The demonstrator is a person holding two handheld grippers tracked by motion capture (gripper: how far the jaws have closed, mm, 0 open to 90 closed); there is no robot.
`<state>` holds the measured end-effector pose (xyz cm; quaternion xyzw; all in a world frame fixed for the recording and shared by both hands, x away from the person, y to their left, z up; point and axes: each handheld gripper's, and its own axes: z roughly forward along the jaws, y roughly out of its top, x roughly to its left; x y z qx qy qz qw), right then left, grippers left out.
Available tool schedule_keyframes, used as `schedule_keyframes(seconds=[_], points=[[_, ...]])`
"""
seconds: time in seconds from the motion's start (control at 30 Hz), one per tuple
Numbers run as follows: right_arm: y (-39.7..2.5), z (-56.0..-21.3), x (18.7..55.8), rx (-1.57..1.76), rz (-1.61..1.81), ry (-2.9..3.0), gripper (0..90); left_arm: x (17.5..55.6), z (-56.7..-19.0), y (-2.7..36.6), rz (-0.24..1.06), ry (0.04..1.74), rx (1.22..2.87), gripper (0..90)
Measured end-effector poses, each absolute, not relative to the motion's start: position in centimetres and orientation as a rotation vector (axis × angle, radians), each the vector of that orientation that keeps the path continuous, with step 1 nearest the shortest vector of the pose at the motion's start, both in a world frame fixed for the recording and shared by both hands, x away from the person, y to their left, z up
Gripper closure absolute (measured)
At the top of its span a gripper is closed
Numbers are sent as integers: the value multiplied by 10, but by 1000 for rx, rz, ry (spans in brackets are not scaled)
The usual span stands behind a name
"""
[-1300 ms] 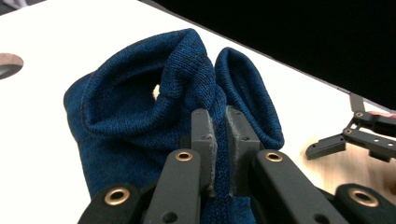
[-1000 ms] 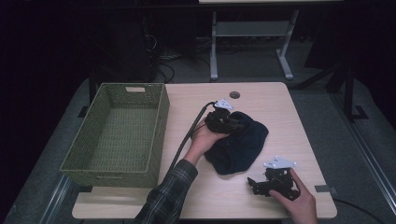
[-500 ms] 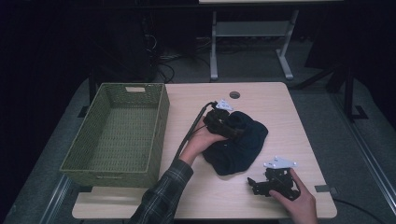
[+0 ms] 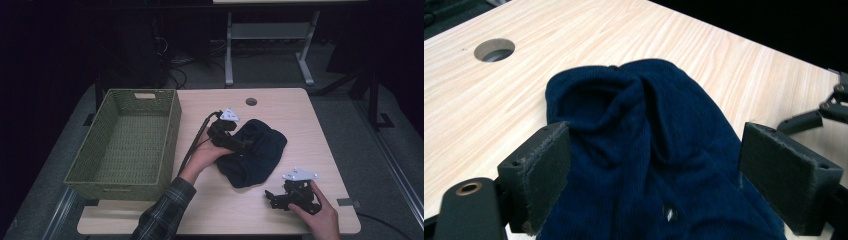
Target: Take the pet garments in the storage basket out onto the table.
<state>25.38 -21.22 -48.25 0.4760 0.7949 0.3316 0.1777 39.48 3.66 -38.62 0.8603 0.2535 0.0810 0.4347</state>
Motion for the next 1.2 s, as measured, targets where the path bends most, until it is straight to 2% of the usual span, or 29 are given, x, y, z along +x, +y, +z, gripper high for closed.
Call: schedule_keyframes(seconds=[0.53, 1.0, 1.2], points=[[-212, -483, 254, 1344, 938, 2249, 4, 349, -385, 76, 232, 640, 2138, 136], [-212, -483, 254, 1343, 937, 2250, 4, 310, -412, 105, 277, 699, 2118, 135], [-212, -483, 254, 1343, 937, 2250, 4, 297, -429, 112, 256, 723, 2130, 135]])
